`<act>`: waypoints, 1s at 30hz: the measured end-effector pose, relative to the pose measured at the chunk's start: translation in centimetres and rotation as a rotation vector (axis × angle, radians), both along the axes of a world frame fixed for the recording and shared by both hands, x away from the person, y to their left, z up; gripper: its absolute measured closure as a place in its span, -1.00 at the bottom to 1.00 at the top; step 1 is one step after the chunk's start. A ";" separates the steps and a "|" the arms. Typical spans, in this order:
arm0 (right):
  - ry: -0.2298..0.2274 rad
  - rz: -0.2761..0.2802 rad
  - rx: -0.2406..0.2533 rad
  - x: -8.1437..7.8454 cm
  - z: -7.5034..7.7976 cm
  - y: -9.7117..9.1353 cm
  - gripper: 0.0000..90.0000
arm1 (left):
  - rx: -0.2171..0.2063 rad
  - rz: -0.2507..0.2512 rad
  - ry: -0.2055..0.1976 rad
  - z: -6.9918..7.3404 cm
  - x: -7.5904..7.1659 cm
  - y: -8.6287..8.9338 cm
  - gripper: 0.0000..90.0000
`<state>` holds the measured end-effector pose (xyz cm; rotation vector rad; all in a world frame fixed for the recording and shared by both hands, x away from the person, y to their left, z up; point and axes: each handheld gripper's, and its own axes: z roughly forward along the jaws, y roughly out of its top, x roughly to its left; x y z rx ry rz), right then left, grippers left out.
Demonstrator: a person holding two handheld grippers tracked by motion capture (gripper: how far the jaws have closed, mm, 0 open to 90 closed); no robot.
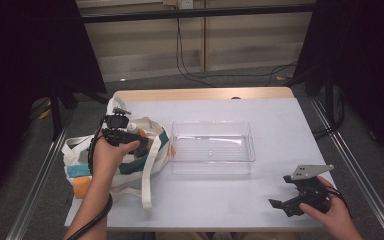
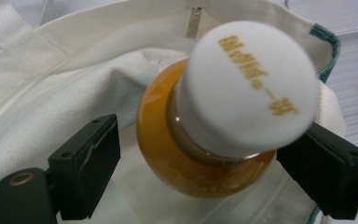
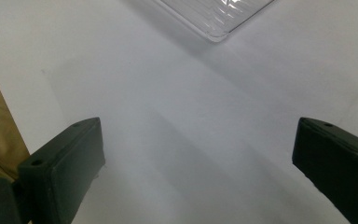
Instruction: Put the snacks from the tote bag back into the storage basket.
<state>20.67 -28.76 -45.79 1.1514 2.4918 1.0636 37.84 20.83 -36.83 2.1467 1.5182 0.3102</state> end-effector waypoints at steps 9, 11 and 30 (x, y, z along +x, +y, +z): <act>0.002 -0.001 0.003 0.0 0.0 0.0 -0.95 | -0.002 0.027 0.030 -0.2 0.3 -0.1 -0.75; 0.000 -0.002 -0.002 0.0 0.0 0.0 -0.95 | -0.002 0.031 0.035 -0.2 0.4 -0.1 -0.75; 0.000 0.005 -0.005 0.0 0.0 0.1 -0.95 | -0.029 0.052 0.088 -0.5 0.9 -0.4 -0.66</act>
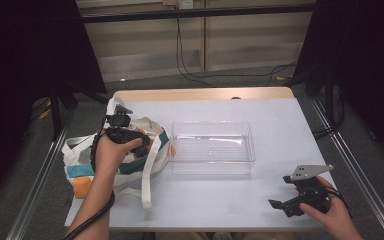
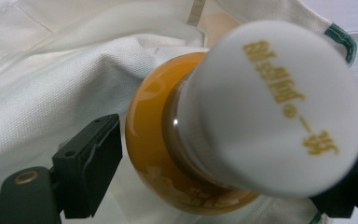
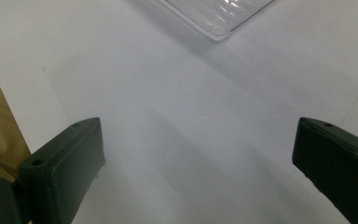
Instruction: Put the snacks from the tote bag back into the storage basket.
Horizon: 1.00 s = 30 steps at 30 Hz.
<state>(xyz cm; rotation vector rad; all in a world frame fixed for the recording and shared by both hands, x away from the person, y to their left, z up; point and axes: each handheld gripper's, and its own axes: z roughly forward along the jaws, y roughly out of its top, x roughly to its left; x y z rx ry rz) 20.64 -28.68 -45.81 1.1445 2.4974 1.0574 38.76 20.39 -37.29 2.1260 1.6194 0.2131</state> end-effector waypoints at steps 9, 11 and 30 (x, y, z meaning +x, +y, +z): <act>0.005 -0.002 0.001 0.0 0.0 0.0 -0.95 | 0.003 0.013 0.006 -0.4 0.2 -0.1 -0.65; 0.000 0.002 0.000 0.0 0.0 0.0 -0.95 | -0.001 0.022 0.010 -0.4 0.2 -0.1 -0.63; 0.002 0.003 -0.001 0.0 0.0 0.0 -0.95 | -0.003 0.082 0.006 -0.4 0.4 -0.5 -0.43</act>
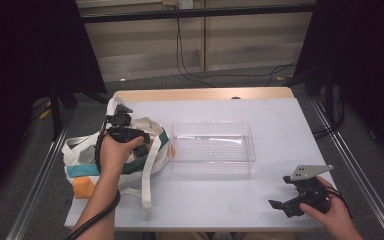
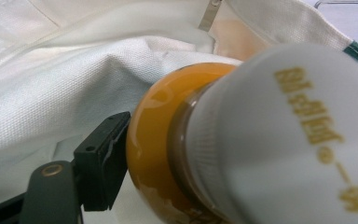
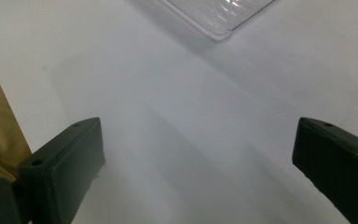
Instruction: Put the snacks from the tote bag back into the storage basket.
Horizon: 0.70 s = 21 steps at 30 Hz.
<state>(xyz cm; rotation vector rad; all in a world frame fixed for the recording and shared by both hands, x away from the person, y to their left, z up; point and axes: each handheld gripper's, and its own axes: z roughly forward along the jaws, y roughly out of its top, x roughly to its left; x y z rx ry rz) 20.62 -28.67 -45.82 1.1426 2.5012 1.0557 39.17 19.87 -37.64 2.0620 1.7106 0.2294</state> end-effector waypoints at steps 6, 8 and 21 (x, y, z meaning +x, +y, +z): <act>0.001 0.001 -0.001 0.0 0.0 -0.1 -0.95 | 0.016 0.001 0.011 0.2 -0.1 -0.4 -0.35; 0.007 -0.003 0.001 0.0 0.0 -0.1 -0.95 | 0.017 -0.002 0.015 0.2 0.0 -0.3 -0.34; 0.003 -0.001 0.003 0.0 0.0 -0.2 -0.95 | 0.038 -0.034 0.063 0.6 0.3 -0.4 -0.33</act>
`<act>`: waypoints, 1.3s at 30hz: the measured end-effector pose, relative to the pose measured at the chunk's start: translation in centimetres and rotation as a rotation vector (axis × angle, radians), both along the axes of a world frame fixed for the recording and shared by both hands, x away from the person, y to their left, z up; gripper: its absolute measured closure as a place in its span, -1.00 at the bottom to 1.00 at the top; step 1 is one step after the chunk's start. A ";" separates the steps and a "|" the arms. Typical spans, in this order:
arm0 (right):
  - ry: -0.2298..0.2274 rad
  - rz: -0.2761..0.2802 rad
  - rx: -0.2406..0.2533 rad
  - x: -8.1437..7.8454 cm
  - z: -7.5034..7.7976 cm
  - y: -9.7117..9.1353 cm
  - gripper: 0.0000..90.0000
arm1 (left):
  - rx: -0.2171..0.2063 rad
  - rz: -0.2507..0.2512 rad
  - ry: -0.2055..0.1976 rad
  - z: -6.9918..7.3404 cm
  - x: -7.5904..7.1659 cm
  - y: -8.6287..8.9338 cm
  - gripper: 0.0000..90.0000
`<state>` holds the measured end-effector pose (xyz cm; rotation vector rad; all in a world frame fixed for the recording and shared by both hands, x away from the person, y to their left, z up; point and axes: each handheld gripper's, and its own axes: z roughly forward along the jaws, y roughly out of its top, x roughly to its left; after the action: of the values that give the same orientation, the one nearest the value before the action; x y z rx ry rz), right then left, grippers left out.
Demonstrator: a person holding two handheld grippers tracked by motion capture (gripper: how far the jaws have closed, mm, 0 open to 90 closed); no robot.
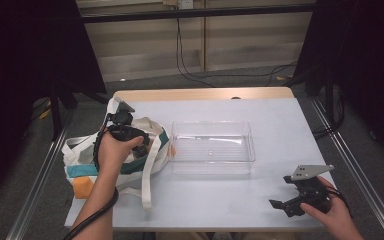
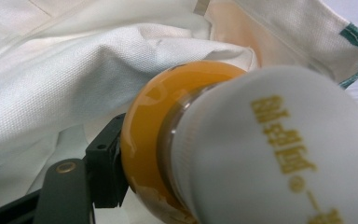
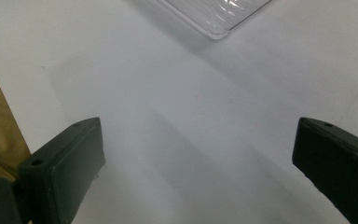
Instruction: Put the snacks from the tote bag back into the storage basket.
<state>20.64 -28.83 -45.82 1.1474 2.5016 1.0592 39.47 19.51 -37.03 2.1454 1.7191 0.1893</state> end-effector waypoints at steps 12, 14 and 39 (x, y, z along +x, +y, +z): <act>-0.001 0.000 0.002 0.0 0.0 0.0 -0.95 | 0.020 -0.038 0.014 1.5 0.1 0.1 -0.33; -0.001 0.000 0.001 0.0 0.0 0.0 -0.95 | 0.028 -0.047 0.016 1.8 0.0 0.1 -0.33; -0.003 0.004 0.007 0.0 0.0 0.0 -0.95 | 0.026 -0.103 0.070 5.5 0.0 0.7 -0.33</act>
<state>20.63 -28.83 -45.81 1.1421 2.5006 1.0704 39.52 20.16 -31.55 2.2777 1.6467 0.1104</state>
